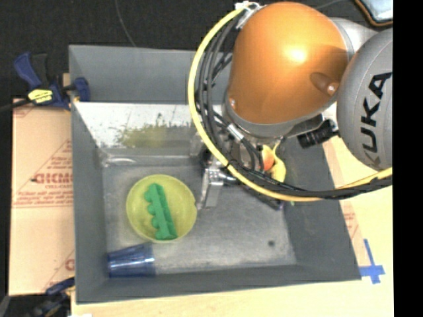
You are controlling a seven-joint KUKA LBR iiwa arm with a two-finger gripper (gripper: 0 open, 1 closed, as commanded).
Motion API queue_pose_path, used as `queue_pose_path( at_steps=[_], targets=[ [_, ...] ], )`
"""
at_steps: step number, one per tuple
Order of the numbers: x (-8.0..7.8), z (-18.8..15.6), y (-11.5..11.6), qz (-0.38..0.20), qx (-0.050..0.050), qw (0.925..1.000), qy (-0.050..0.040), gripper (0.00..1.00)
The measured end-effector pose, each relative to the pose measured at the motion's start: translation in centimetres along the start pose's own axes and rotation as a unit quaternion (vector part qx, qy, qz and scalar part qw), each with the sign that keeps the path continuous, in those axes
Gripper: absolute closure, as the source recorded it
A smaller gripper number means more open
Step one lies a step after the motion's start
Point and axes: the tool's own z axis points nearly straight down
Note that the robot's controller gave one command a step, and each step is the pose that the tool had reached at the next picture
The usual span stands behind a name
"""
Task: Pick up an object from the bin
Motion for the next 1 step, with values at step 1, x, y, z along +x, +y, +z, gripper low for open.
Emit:
queue_pose_path(
  at_steps=[1],
  targets=[
    [0.66,8.42,0.62,-0.007,0.004,0.9999,0.0107,0.0]
  ],
)
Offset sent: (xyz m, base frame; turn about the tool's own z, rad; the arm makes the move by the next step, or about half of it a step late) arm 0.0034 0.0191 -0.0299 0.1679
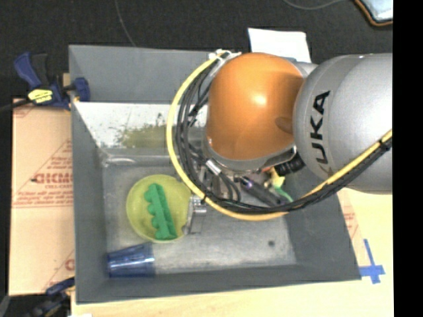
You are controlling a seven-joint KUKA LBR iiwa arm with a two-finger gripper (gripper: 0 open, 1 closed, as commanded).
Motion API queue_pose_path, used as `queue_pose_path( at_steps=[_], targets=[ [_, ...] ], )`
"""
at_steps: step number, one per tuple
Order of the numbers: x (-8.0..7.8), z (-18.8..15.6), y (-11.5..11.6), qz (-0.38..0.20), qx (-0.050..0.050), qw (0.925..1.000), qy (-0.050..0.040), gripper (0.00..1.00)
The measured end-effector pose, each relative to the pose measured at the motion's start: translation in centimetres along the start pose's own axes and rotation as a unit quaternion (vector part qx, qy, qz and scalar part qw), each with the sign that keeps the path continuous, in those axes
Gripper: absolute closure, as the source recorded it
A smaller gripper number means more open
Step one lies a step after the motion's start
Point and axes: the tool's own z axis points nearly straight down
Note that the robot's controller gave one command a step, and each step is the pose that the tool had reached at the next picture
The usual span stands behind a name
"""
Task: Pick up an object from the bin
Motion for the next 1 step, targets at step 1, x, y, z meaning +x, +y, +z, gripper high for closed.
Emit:
queue_pose_path(
  at_steps=[1],
  targets=[
    [-0.64,-4.01,0.95,0.079,-0.005,0.9968,-0.0128,0.0]
  ],
)
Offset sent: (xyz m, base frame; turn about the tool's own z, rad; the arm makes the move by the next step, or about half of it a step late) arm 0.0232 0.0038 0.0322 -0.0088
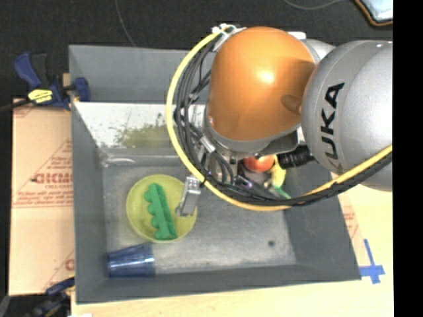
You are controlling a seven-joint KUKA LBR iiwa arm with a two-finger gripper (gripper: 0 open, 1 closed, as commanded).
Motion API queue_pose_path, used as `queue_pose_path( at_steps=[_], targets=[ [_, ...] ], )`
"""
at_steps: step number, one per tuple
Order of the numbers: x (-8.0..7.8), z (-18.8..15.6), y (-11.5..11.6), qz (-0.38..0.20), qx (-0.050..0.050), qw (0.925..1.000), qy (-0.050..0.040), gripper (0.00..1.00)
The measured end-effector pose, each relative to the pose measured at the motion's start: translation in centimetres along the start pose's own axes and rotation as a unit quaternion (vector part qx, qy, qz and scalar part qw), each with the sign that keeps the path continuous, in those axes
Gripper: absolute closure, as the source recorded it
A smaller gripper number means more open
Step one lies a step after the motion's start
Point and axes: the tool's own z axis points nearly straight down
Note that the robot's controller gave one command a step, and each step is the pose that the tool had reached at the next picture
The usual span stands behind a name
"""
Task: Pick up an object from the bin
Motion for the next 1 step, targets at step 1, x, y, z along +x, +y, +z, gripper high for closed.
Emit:
queue_pose_path(
  at_steps=[1],
  targets=[
    [-1.41,-0.07,-0.12,-0.065,0.004,0.9978,0.0095,0.0]
  ],
)
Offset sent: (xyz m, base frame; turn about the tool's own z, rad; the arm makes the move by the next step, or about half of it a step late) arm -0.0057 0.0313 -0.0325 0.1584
